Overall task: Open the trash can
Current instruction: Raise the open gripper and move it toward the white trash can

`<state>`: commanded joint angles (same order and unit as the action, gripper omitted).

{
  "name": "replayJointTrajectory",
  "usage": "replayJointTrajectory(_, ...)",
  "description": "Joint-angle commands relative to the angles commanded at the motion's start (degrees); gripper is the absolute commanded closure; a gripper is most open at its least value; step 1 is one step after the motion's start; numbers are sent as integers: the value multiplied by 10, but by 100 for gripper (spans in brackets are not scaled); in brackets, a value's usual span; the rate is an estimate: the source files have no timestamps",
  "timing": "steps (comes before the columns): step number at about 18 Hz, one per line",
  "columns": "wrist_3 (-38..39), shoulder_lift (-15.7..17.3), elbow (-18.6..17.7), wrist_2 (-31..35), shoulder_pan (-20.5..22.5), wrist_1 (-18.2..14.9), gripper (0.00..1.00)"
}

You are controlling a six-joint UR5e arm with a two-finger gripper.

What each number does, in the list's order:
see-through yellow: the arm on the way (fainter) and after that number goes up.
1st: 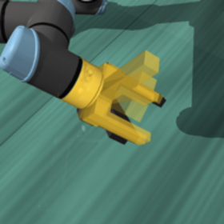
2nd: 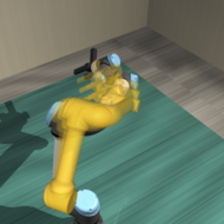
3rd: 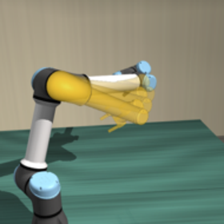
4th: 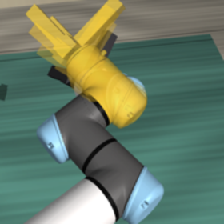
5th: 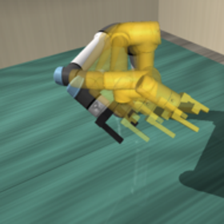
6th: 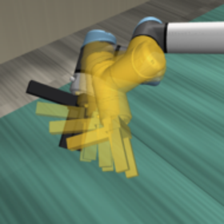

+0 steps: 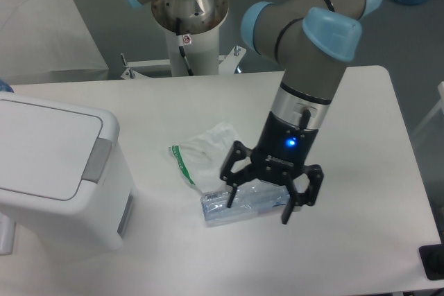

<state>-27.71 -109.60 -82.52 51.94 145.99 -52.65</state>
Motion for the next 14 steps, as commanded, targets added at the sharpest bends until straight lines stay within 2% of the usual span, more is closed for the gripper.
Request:
replayJointTrajectory(6,104,40,-7,-28,-19,-1,0)
replayJointTrajectory(10,130,56,-15,-26,-61,-1,0)
replayJointTrajectory(14,122,88,-80,-19,-66,5,0)
